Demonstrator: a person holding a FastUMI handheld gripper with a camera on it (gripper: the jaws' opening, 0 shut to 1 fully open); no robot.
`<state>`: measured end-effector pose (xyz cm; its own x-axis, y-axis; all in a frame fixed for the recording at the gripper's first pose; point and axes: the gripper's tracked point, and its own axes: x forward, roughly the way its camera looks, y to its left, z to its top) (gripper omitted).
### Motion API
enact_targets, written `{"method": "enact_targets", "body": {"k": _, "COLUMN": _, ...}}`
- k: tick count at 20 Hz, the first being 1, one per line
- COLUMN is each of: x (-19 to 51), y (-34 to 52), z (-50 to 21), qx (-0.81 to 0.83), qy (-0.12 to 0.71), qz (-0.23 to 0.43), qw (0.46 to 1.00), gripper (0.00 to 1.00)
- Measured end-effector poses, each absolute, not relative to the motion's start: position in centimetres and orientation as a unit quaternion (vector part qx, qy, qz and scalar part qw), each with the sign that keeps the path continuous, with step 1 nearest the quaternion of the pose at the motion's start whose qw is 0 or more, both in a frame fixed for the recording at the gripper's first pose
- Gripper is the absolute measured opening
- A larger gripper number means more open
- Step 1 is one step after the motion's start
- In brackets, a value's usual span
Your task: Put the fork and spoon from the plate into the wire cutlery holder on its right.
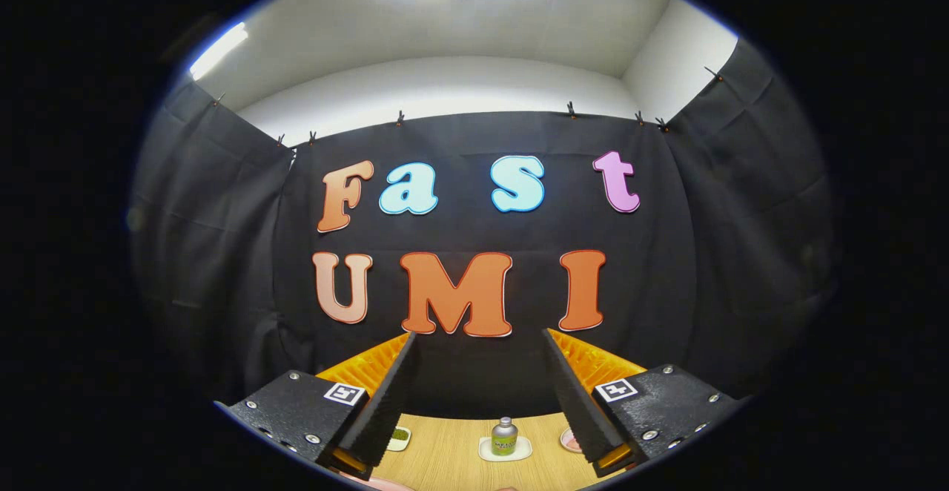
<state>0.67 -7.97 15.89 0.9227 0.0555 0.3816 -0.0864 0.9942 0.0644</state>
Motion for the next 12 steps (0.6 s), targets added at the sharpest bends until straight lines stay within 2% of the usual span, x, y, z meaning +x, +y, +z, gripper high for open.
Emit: {"method": "enact_targets", "body": {"k": 12, "x": 1.9, "y": -6.5, "z": 16.1, "qx": 0.048, "qy": -0.194, "qz": 0.046, "qw": 0.979, "gripper": 0.97}}
